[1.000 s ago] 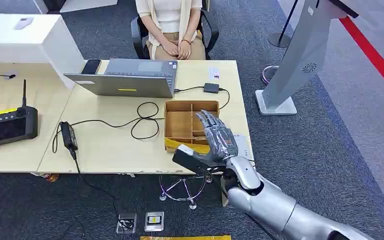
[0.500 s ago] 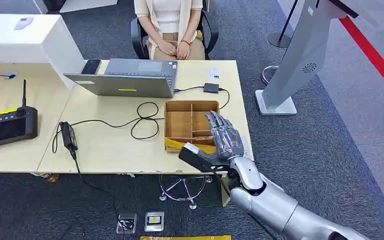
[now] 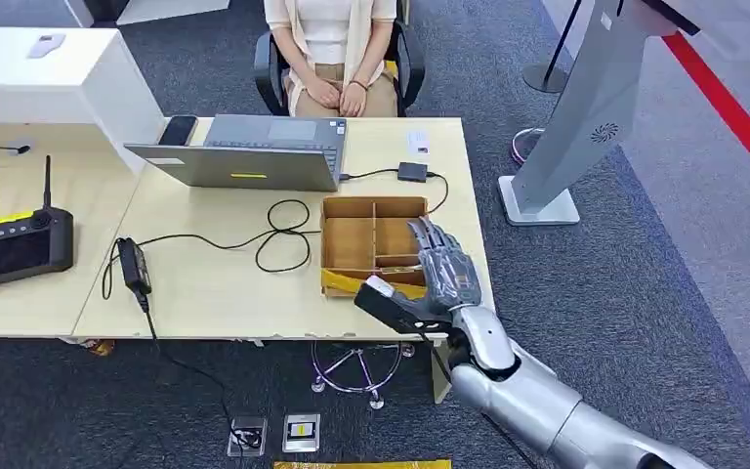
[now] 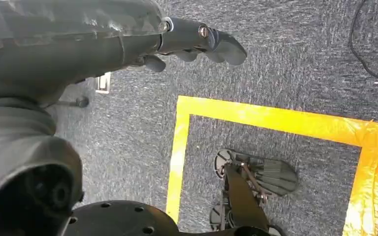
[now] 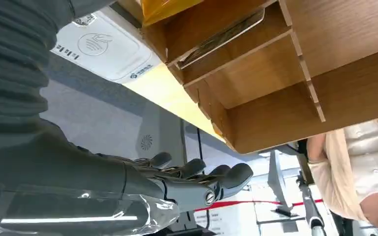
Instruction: Pass the card to the sensor for recognition and then transmit it.
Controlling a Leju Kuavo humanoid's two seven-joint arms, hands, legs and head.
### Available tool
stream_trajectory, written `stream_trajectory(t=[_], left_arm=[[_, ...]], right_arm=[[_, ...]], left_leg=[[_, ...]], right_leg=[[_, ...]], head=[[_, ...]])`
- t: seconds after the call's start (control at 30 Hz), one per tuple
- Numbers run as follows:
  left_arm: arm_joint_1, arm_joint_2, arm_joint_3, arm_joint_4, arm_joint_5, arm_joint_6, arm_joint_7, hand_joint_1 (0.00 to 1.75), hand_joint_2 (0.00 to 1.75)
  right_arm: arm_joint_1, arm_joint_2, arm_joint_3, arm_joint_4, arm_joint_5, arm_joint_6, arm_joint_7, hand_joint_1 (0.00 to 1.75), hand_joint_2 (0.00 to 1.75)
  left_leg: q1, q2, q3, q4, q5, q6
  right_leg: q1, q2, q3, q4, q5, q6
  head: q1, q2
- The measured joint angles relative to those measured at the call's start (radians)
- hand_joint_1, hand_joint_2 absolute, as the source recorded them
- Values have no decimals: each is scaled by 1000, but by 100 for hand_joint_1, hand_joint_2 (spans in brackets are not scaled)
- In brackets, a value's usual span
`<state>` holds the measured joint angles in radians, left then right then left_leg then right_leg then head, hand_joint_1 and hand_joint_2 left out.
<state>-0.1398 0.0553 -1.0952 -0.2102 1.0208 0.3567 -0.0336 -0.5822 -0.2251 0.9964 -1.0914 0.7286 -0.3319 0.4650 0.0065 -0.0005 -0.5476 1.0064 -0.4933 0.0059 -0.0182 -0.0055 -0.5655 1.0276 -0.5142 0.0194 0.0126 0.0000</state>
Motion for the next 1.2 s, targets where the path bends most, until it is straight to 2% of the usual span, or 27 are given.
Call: stream_trajectory(t=[0.2, 0.4, 0.6, 1.2], left_arm=[[-1, 0, 0, 0, -3, 0, 0, 0, 0], [-5, 0, 0, 0, 8, -4, 2, 0, 0], [-8, 0, 0, 0, 6, -3, 2, 0, 0], [-14, -1, 0, 0, -16, -11, 3, 0, 0]], right_arm=[[1, 7, -4, 15, -3, -5, -6, 0, 175], [7, 41, -28, 63, -70, -29, -64, 0, 175], [7, 68, -50, 115, -107, -45, -95, 0, 175], [10, 84, -92, 178, -81, -48, -69, 0, 175]], left_leg=[[0, 0, 0, 0, 0, 0], [0, 0, 0, 0, 0, 0], [0, 0, 0, 0, 0, 0], [0, 0, 0, 0, 0, 0]], right_leg=[[0, 0, 0, 0, 0, 0], [0, 0, 0, 0, 0, 0], [0, 0, 0, 0, 0, 0], [0, 0, 0, 0, 0, 0]], head=[[0, 0], [0, 0], [0, 0], [0, 0]])
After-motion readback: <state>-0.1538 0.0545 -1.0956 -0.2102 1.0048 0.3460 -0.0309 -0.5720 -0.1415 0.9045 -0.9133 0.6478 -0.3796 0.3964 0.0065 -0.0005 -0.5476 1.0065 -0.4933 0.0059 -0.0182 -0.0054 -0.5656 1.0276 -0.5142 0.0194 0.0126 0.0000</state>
